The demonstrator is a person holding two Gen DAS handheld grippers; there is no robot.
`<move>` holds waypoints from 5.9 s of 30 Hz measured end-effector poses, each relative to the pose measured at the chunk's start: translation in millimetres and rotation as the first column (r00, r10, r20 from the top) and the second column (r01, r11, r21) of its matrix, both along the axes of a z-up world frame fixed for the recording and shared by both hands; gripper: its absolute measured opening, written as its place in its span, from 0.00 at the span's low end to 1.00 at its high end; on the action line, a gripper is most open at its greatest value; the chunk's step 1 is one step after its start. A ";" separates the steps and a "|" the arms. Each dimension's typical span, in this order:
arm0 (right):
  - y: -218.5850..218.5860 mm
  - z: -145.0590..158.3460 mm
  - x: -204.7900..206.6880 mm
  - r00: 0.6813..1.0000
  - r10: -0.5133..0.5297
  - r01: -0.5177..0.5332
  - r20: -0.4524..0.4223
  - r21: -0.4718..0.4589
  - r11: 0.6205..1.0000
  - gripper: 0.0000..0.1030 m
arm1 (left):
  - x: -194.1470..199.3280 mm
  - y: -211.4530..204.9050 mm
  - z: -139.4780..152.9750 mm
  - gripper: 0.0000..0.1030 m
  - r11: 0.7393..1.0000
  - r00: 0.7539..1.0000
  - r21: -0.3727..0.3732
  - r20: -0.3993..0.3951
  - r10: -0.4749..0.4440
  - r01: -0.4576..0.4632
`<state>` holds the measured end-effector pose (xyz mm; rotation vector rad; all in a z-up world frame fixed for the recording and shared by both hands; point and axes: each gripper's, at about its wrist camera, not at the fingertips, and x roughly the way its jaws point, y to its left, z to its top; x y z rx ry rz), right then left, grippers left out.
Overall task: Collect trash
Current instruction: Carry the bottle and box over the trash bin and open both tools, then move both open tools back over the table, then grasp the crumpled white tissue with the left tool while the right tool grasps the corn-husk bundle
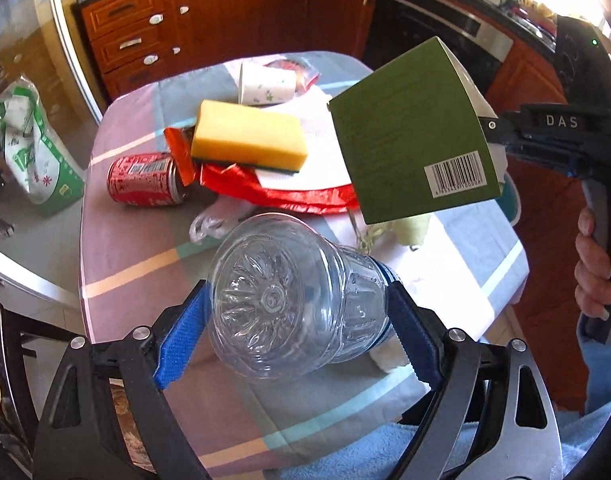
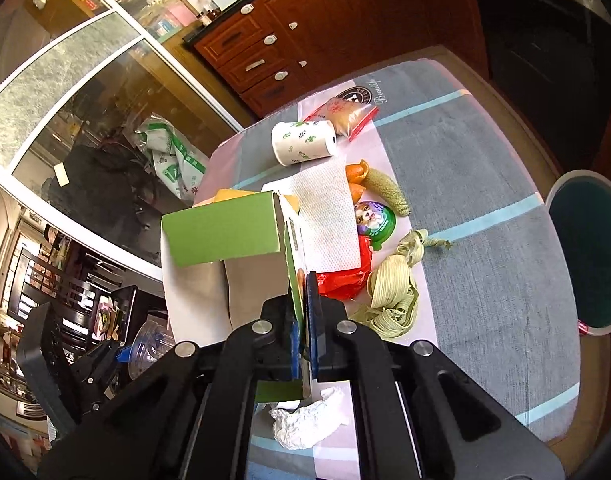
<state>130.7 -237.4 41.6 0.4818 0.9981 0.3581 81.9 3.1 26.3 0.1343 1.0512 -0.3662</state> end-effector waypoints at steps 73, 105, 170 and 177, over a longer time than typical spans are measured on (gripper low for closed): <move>-293.2 -103.9 -30.2 0.804 -0.573 0.525 -0.159 -0.262 0.810 0.83 | 96.5 -359.6 -55.2 0.93 0.923 0.923 0.078 -0.115 -0.368 0.378; -74.5 -69.2 -36.8 0.953 -0.229 0.167 -0.198 -0.290 0.942 0.85 | 7.6 -61.9 -42.5 0.96 0.994 0.990 -0.109 -0.138 0.007 -0.023; -17.0 -68.2 -10.0 0.989 -0.077 0.045 -0.125 -0.241 0.970 0.36 | 15.5 -7.5 -58.9 0.20 0.982 0.985 -0.135 -0.130 0.112 -0.129; -60.6 -46.6 -21.0 0.985 -0.154 0.139 -0.072 -0.183 0.973 0.36 | 21.4 -41.7 -20.4 0.21 0.984 0.996 -0.175 -0.085 0.032 -0.046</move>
